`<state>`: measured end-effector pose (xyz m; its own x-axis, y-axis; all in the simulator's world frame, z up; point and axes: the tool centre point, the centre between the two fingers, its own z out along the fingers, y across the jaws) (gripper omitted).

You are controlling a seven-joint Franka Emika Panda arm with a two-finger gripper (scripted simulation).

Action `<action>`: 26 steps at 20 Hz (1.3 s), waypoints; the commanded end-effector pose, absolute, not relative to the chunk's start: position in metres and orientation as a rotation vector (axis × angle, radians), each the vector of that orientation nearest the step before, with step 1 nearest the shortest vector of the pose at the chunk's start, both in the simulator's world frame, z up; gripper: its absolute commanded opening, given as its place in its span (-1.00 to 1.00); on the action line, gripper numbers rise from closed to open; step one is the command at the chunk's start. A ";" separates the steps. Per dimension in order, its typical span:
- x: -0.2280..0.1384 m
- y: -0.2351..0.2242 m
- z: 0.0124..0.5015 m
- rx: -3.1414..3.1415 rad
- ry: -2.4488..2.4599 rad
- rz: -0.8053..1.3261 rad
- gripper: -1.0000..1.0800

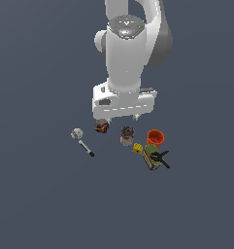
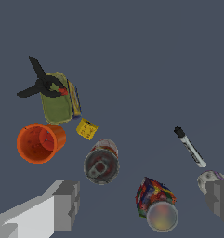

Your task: Pick up a designated object from a clutter of objects.

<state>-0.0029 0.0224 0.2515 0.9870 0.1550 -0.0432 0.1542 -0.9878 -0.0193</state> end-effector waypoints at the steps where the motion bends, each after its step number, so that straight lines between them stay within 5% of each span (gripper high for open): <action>1: 0.000 0.027 0.239 -3.111 -0.347 0.066 0.92; 26: 0.002 0.095 0.100 -2.736 -1.558 0.018 0.92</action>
<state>0.0031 0.0910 0.1064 0.5465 0.8373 -0.0170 0.8374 -0.5466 0.0002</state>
